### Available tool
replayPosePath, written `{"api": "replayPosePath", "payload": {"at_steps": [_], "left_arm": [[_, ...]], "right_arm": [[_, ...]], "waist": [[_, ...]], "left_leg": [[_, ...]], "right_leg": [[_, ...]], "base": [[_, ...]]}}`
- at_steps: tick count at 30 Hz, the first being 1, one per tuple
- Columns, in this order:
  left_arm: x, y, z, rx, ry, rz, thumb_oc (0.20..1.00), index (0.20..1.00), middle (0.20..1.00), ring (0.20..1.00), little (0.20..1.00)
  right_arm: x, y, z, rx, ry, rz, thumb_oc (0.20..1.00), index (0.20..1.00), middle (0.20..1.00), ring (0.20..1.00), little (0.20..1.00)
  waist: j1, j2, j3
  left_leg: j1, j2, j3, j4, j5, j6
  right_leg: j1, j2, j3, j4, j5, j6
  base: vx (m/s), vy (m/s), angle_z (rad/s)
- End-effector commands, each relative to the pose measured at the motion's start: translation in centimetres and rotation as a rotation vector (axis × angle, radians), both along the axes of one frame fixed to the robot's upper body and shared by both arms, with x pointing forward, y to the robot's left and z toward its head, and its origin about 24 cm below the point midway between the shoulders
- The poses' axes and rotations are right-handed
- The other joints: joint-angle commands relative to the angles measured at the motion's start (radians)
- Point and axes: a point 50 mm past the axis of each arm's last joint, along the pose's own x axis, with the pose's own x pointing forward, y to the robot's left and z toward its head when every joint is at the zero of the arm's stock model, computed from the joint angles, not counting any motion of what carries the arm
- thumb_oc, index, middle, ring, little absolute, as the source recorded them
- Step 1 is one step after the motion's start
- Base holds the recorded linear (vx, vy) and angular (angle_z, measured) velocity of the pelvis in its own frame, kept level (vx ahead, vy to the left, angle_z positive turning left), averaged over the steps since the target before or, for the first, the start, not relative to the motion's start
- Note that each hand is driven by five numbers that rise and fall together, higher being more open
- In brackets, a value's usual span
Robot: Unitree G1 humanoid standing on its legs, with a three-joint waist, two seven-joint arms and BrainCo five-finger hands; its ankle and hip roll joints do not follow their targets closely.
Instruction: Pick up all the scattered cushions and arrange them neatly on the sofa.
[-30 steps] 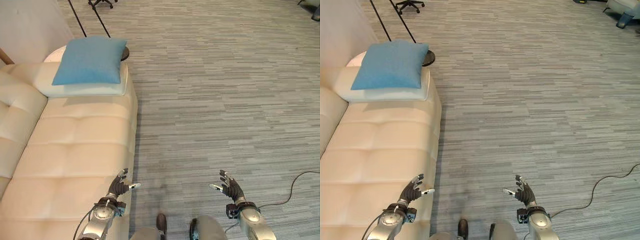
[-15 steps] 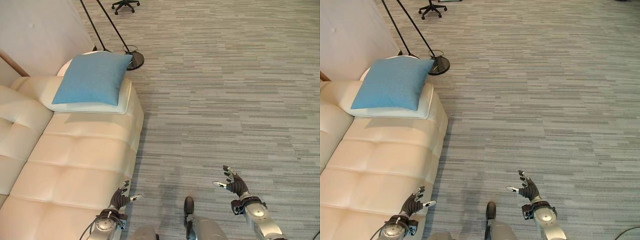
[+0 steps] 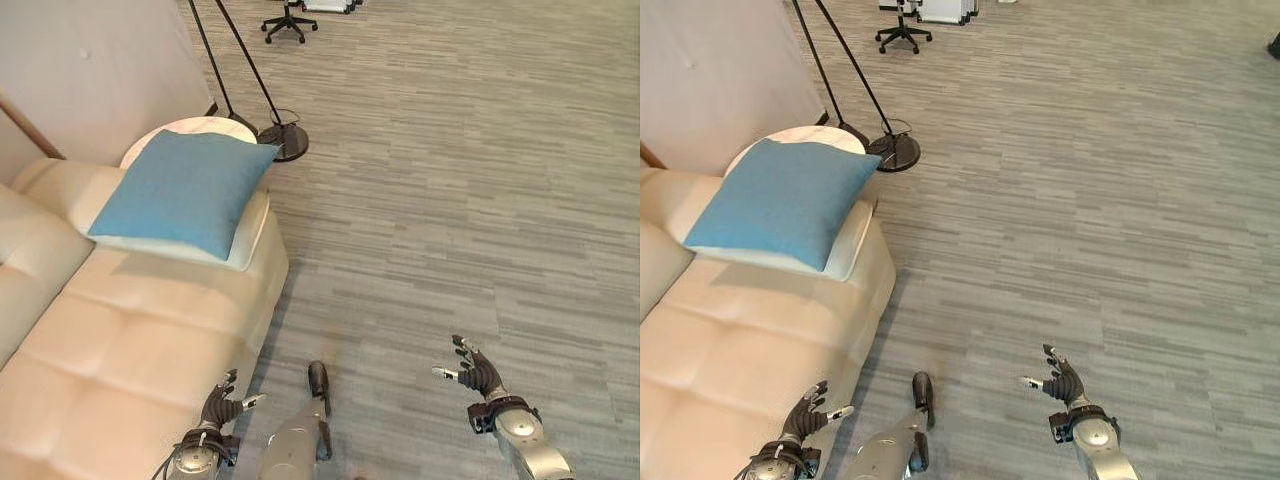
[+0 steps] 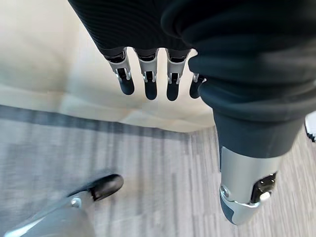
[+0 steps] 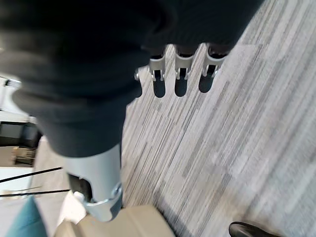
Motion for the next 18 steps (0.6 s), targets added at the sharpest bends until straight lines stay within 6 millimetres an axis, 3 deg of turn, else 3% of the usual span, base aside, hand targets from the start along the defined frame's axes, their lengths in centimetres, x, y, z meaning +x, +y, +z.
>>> {"api": "replayPosePath", "payload": {"at_steps": [1, 3, 4, 5, 6, 7, 8, 10, 14, 16, 18], "left_arm": [[1.6, 0.9, 1.6, 0.037, -0.085, -0.038, 1.0, 1.0, 1.0, 1.0, 1.0], [2.1, 0.9, 1.9, 0.033, -0.101, -0.045, 1.0, 1.0, 1.0, 1.0, 1.0], [2.3, 0.9, 2.0, 0.04, -0.104, -0.051, 1.0, 1.0, 1.0, 1.0, 1.0], [2.5, 0.8, 2.1, 0.035, -0.111, -0.056, 1.0, 1.0, 1.0, 1.0, 1.0], [2.5, 0.8, 2.1, 0.035, -0.111, -0.056, 1.0, 1.0, 1.0, 1.0, 1.0], [2.5, 0.6, 2.1, 0.027, -0.114, -0.057, 1.0, 1.0, 1.0, 1.0, 1.0], [2.4, 0.6, 2.0, 0.028, -0.109, -0.058, 1.0, 1.0, 1.0, 1.0, 1.0], [2.5, 0.5, 2.0, 0.027, -0.112, -0.065, 1.0, 1.0, 1.0, 1.0, 1.0], [3.0, 0.0, 1.9, 0.028, -0.115, -0.078, 1.0, 1.0, 1.0, 1.0, 1.0], [3.1, 0.0, 1.9, 0.04, -0.116, -0.099, 1.0, 1.0, 1.0, 1.0, 1.0], [2.6, -0.2, 1.3, 0.032, -0.089, -0.1, 1.0, 1.0, 1.0, 1.0, 1.0]], "right_arm": [[1.1, 0.3, 1.8, 0.012, -0.108, 0.024, 1.0, 1.0, 1.0, 1.0, 1.0], [1.4, 1.2, 1.7, 0.04, -0.111, 0.04, 1.0, 1.0, 1.0, 1.0, 1.0], [1.6, 1.4, 1.6, 0.044, -0.111, 0.04, 1.0, 1.0, 1.0, 1.0, 1.0], [2.0, 2.0, 1.9, 0.05, -0.127, 0.063, 1.0, 1.0, 1.0, 1.0, 1.0], [2.0, 2.0, 1.9, 0.05, -0.127, 0.063, 1.0, 1.0, 1.0, 1.0, 1.0], [1.8, 2.4, 1.9, 0.062, -0.128, 0.081, 1.0, 1.0, 1.0, 1.0, 1.0], [1.8, 2.4, 2.0, 0.063, -0.134, 0.088, 1.0, 1.0, 1.0, 1.0, 1.0], [2.0, 2.3, 2.3, 0.059, -0.144, 0.095, 1.0, 1.0, 1.0, 1.0, 1.0], [1.7, 1.6, 2.0, 0.03, -0.121, 0.081, 1.0, 1.0, 1.0, 1.0, 1.0], [1.1, 1.0, 1.8, 0.03, -0.109, 0.058, 1.0, 1.0, 1.0, 1.0, 1.0], [0.6, 0.5, 1.4, 0.039, -0.091, 0.038, 1.0, 1.0, 1.0, 1.0, 1.0]], "waist": [[0.045, -0.046, -0.02], [0.037, -0.047, 0.002], [0.036, -0.041, 0.003], [0.03, -0.025, 0.01], [0.03, -0.025, 0.01], [0.001, 0.002, 0.017], [-0.018, 0.017, 0.025], [-0.045, 0.03, 0.041], [-0.101, 0.021, 0.068], [-0.117, 0.011, 0.064], [-0.125, 0.01, 0.061]], "left_leg": [[-0.068, 0.046, -0.003, 0.134, -0.08, -0.125], [-0.022, 0.032, -0.023, 0.155, -0.134, -0.091], [0.006, 0.026, -0.036, 0.162, -0.168, -0.074], [0.076, 0.022, -0.057, 0.133, -0.191, -0.067], [0.076, 0.022, -0.057, 0.133, -0.191, -0.067], [0.174, 0.008, -0.102, 0.092, -0.221, -0.062], [0.228, 0.005, -0.131, 0.072, -0.235, -0.062], [0.293, -0.003, -0.177, 0.06, -0.262, -0.072], [0.404, -0.045, -0.307, 0.045, -0.328, -0.101], [0.431, -0.056, -0.368, 0.08, -0.363, -0.124], [0.428, -0.054, -0.393, 0.127, -0.372, -0.14]], "right_leg": [[-0.05, -0.168, 0.048, 0.307, 0.24, 0.162], [-0.159, -0.206, 0.061, 0.511, 0.421, 0.169], [-0.188, -0.226, 0.058, 0.524, 0.436, 0.166], [-0.259, -0.223, 0.062, 0.56, 0.413, 0.139], [-0.259, -0.223, 0.062, 0.56, 0.413, 0.139], [-0.343, -0.192, 0.053, 0.532, 0.305, 0.108], [-0.399, -0.177, 0.03, 0.516, 0.25, 0.099], [-0.443, -0.166, 0.001, 0.406, 0.199, 0.092], [-0.536, -0.086, 0.169, 0.11, 0.25, 0.139], [-0.522, -0.111, 0.204, 0.044, 0.28, 0.15], [-0.496, -0.133, 0.194, 0.057, 0.303, 0.134]], "base": [[0.52, 0.264, 0.04], [0.59, 0.292, 0.0], [0.59, 0.223, 0.1], [0.42, 0.132, 0.12], [0.62, 0.178, 0.25], [0.58, 0.122, 0.4], [0.78, 0.125, 0.57], [0.58, -0.006, 0.91], [0.53, -0.128, 1.16], [0.45, -0.225, 1.21], [0.3, -0.22, 1.7]]}}
